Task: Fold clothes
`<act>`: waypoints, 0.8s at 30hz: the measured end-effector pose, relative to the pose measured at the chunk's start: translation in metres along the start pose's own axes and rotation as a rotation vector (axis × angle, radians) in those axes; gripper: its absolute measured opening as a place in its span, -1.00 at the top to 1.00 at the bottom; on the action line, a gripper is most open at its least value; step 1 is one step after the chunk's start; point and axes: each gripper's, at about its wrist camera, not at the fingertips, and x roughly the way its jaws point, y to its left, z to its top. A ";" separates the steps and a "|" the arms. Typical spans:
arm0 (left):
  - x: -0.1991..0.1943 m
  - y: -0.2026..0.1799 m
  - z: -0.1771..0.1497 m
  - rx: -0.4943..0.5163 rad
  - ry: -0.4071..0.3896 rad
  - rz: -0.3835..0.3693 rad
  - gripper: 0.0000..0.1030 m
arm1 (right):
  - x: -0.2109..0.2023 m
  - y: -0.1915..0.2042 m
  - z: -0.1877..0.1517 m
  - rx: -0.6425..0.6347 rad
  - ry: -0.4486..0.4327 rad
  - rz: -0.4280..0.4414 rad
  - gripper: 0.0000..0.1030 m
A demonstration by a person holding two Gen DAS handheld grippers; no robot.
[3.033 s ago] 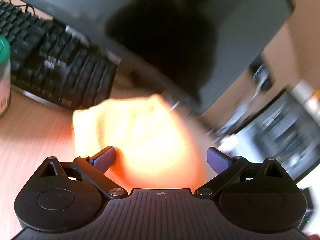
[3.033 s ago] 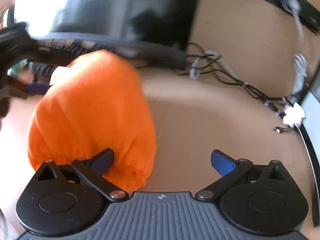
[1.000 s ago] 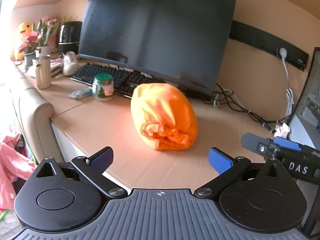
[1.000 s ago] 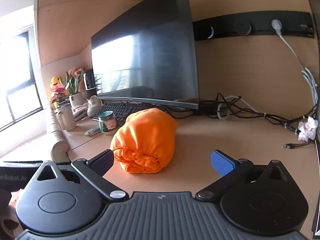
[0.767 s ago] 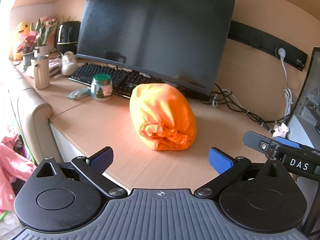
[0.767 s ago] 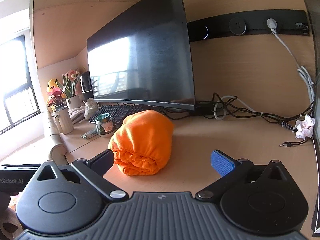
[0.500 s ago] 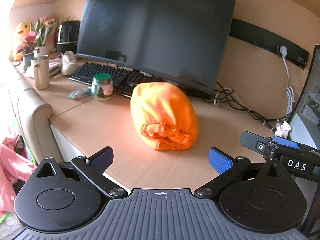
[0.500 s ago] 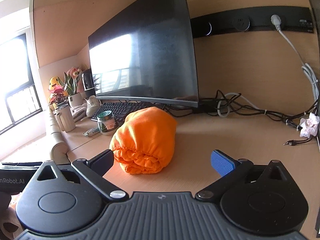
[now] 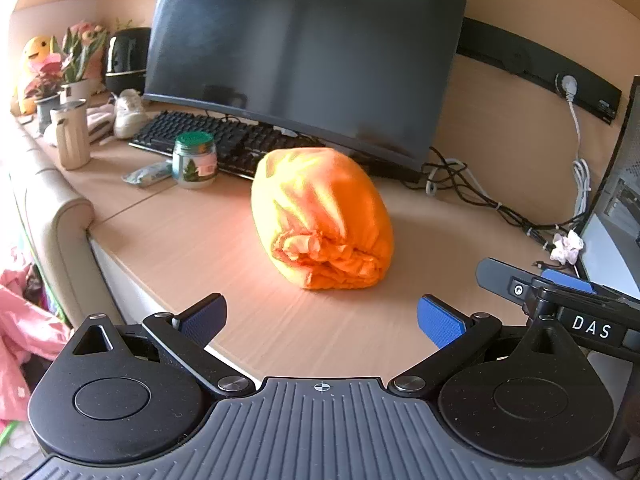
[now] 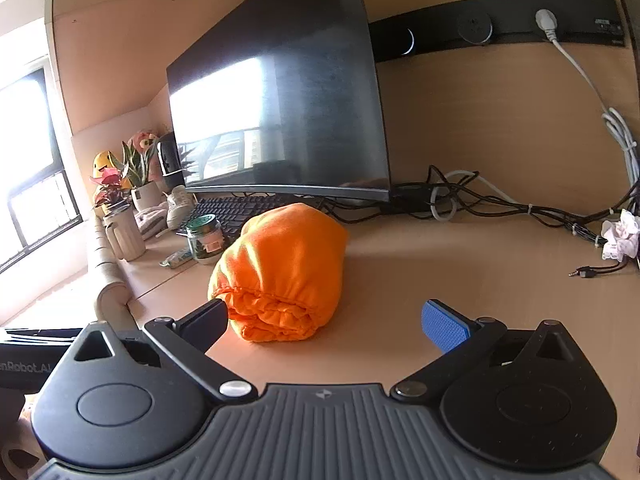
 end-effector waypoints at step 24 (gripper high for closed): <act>0.000 0.002 -0.002 -0.009 0.010 0.000 -1.00 | 0.003 0.003 -0.007 -0.011 0.026 0.011 -1.00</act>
